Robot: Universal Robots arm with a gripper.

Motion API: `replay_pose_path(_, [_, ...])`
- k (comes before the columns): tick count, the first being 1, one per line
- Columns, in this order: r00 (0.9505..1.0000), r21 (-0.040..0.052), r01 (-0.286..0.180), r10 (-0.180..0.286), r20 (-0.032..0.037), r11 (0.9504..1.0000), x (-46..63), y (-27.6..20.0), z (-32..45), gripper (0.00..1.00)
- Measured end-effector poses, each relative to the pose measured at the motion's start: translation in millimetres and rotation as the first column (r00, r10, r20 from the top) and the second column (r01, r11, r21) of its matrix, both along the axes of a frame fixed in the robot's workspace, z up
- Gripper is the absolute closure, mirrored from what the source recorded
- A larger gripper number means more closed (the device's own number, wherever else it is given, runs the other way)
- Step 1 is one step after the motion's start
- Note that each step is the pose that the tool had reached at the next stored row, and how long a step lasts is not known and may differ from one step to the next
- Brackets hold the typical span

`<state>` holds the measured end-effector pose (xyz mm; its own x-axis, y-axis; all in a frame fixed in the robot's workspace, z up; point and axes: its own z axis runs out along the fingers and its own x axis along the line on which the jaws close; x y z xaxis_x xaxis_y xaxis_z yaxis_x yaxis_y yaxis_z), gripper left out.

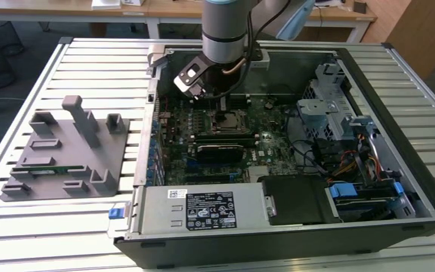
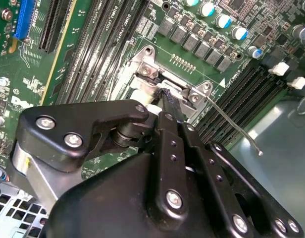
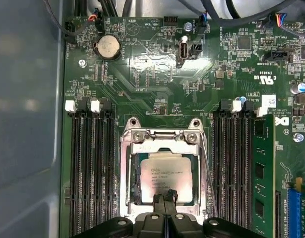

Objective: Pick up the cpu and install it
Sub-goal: 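Close the cpu cover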

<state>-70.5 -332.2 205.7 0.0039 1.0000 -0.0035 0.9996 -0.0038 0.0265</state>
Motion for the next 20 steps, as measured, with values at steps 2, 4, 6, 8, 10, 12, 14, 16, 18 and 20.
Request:
replay_pose_path(2, [1.0,0.0,0.0,0.0,-0.0001,1.0,-0.1,0.0,-2.6,0.89])
replay_pose_path(4, [1.0,0.0,0.0,0.0,-0.0002,1.0,-0.2,-0.4,-3.1,0.89])
replay_pose_path(6, [1.0,0.0005,0.0,0.0,0.0,1.0,-0.1,-0.4,-3.8,0.89])
replay_pose_path(8, [1.0,0.0002,0.0,0.0,-0.0002,1.0,0.0,-0.5,-5.1,0.89])
replay_pose_path(10, [1.0,0.0007,0.0,0.0,0.0002,1.0,0.9,-0.4,-6.1,0.89])
replay_pose_path(12, [1.0,0.0004,0.0,0.0,0.0,1.0,2.9,-0.5,-6.2,0.89])
replay_pose_path(14, [1.0,0.0002,0.0,0.0,-0.0003,1.0,5.0,-0.5,-6.2,0.89])
replay_pose_path(16, [1.0,0.0007,0.0,0.0,0.0003,1.0,6.8,-0.5,-6.4,0.89])
replay_pose_path(18, [1.0,0.0005,0.0,0.0,0.0001,1.0,7.5,-0.5,-6.4,0.89])
replay_pose_path(20, [1.0,0.0003,0.0,0.0,-0.0002,1.0,7.6,-0.5,-6.2,0.89])
